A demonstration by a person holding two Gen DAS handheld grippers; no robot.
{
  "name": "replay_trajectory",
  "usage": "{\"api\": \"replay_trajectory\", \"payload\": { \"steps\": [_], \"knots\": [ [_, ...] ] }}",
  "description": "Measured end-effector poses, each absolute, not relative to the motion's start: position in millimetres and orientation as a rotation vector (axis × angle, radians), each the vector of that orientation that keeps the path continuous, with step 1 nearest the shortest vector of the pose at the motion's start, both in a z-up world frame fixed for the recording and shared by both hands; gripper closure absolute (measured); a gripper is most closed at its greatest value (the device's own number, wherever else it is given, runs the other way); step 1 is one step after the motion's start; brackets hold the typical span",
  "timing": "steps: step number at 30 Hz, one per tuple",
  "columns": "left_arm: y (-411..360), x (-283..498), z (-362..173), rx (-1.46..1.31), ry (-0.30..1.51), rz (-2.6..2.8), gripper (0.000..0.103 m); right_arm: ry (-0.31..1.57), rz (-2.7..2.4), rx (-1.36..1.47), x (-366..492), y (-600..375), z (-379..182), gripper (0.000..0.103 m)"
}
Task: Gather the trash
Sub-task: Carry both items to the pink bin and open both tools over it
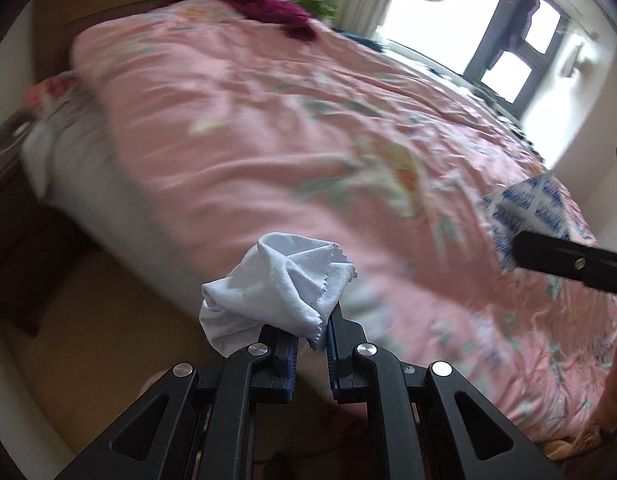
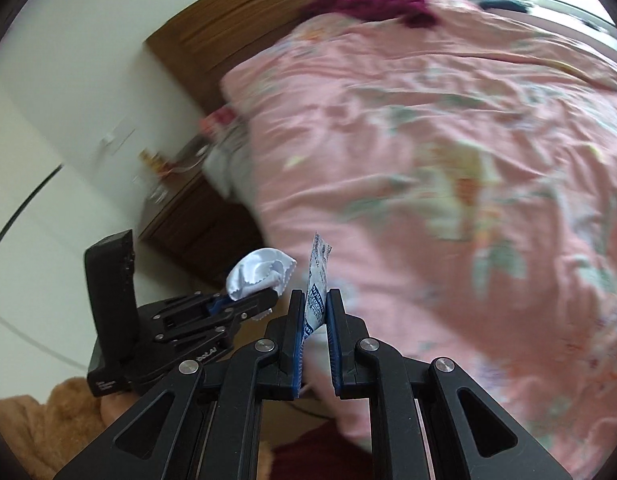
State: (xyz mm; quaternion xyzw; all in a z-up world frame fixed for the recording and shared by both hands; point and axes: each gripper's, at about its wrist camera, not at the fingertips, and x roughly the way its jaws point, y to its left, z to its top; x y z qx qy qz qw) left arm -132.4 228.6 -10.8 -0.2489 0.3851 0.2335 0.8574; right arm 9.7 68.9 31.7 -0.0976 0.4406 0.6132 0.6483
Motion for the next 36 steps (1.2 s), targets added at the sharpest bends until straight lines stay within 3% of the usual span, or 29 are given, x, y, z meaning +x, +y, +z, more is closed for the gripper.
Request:
{"api": "replay_trajectory", "payload": {
  "steps": [13, 22, 29, 30, 33, 34, 36],
  "knots": [
    [272.0, -288.6, -71.8, -0.782, 0.85, 0.822, 0.09, 1.144, 1.659, -0.457, -116.3, 159.6, -8.9, 0.091],
    [287.8, -297.1, -175.5, -0.99, 0.978, 0.764, 0.09, 1.249, 1.612, -0.546, -136.7, 179.8, -55.2, 0.091],
    [300.8, -280.2, -220.5, -1.015, 1.06, 0.742, 0.088, 1.301, 1.545, -0.55, -122.0, 186.3, -75.8, 0.091],
    [303.8, -279.5, -224.2, -1.017, 1.065, 0.741, 0.08, 1.306, 1.541, -0.549, -121.5, 187.3, -77.3, 0.091],
    [306.1, -276.6, -234.6, -1.023, 1.076, 0.748, 0.03, 1.324, 1.524, -0.551, -119.2, 190.7, -82.8, 0.091],
    [305.8, -277.0, -235.4, -1.02, 1.064, 0.752, 0.024, 1.33, 1.519, -0.553, -119.4, 192.5, -84.5, 0.091],
    [306.3, -276.2, -234.8, -1.01, 1.056, 0.75, 0.021, 1.34, 1.511, -0.562, -119.7, 197.0, -88.6, 0.091]
  ]
}}
